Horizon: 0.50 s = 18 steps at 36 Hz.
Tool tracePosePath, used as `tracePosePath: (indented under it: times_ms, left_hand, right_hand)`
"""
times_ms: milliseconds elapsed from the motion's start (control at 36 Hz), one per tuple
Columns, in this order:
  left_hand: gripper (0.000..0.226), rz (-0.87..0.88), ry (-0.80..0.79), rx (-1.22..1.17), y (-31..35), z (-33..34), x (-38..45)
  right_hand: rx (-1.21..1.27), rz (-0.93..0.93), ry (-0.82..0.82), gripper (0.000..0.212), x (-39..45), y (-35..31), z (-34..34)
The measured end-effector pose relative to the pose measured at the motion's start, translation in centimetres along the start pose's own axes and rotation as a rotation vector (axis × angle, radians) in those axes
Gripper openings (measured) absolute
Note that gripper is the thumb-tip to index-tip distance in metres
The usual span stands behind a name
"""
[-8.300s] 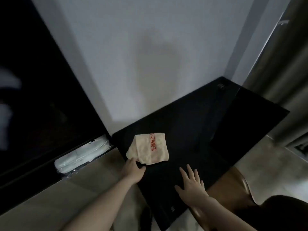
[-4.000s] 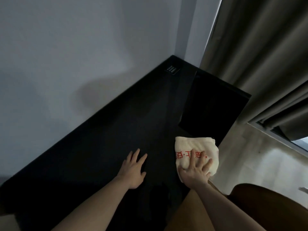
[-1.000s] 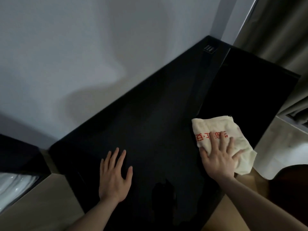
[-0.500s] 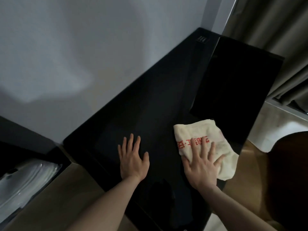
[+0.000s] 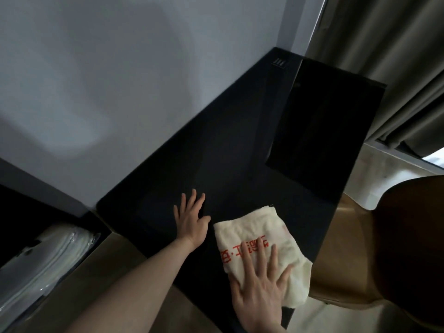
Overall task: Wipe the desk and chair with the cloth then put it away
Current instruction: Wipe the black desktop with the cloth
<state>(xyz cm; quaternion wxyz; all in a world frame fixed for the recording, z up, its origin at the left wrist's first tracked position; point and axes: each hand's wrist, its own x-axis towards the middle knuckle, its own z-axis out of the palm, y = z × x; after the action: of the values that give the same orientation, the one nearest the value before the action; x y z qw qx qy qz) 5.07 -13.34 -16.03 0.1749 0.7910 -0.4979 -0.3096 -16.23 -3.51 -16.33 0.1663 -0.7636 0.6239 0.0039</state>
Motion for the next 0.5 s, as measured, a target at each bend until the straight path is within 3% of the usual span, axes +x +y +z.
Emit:
tracePosePath:
  times_ms: [306,500]
  left_hand:
    - [0.093,-0.058,-0.205,0.158,0.9,-1.1,0.6]
    - [0.087,-0.097,-0.183,0.245,2.0,-0.9,0.6]
  right_hand:
    - [0.073,0.069,-0.081,0.083,1.8,-0.1,-1.5]
    - [0.083,0.047,-0.188,0.078,5.2,1.7,-4.5]
